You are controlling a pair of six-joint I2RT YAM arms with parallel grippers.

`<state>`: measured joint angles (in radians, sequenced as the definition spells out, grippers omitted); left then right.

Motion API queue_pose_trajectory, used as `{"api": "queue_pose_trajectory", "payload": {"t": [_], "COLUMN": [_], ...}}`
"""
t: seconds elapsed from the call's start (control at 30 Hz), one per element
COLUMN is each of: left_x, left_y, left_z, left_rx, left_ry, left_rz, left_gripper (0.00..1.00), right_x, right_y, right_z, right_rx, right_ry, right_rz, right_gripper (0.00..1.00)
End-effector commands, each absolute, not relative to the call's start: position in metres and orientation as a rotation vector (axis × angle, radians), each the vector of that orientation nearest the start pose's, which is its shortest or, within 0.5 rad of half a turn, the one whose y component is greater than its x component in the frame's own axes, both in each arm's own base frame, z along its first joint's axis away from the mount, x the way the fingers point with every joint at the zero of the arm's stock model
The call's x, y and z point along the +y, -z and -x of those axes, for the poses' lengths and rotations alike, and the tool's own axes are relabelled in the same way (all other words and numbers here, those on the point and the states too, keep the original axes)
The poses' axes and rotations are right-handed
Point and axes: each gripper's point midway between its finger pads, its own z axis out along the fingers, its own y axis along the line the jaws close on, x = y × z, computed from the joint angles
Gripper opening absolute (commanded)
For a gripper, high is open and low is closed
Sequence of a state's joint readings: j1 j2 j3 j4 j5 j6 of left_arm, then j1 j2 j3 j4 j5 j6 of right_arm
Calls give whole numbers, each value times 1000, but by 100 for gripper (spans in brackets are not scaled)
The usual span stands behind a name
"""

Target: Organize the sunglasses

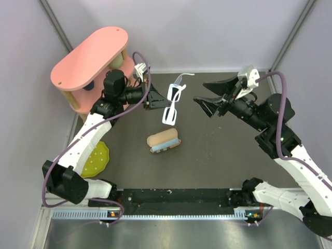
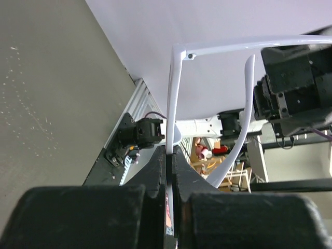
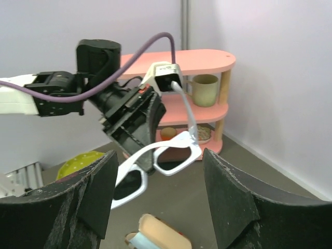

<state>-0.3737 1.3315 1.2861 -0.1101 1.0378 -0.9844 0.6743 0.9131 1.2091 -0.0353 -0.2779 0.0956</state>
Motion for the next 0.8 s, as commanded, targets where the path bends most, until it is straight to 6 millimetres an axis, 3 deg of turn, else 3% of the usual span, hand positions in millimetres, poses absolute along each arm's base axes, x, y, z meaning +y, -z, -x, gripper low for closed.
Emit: {"api": "queue_pose_trajectory", "payload": {"t": [0.0, 0.07, 0.1, 0.17, 0.2, 0.53, 0.77], "left_x": [-273, -272, -272, -271, -270, -267, -266], "left_y": [-392, -390, -390, -390, -394, -402, -405], "left_z": [-257, -260, -261, -264, -265, -270, -263], "left_rx": [1959, 1960, 1958, 1950, 1924, 1873, 1860], "left_ry": [1736, 1718, 1714, 1698, 1695, 1680, 1692], "left_rz": [-292, -270, -263, -237, -243, -186, -212], "left_gripper": [0, 0, 0, 0, 0, 0, 0], "right_x": [253, 263, 265, 276, 278, 303, 324], "right_y": [-493, -491, -493, -490, -491, -496, -477], "right_z": [-193, -184, -183, -190, -188, -195, -217], "right_rx": [1160, 1163, 1166, 1203, 1212, 1179, 1256], "right_ry": [-970, -1045, -1066, -1094, -1106, -1247, -1290], "right_rz": [690, 727, 728, 727, 730, 703, 671], "right_gripper": [63, 55, 41, 24, 21, 15, 5]}}
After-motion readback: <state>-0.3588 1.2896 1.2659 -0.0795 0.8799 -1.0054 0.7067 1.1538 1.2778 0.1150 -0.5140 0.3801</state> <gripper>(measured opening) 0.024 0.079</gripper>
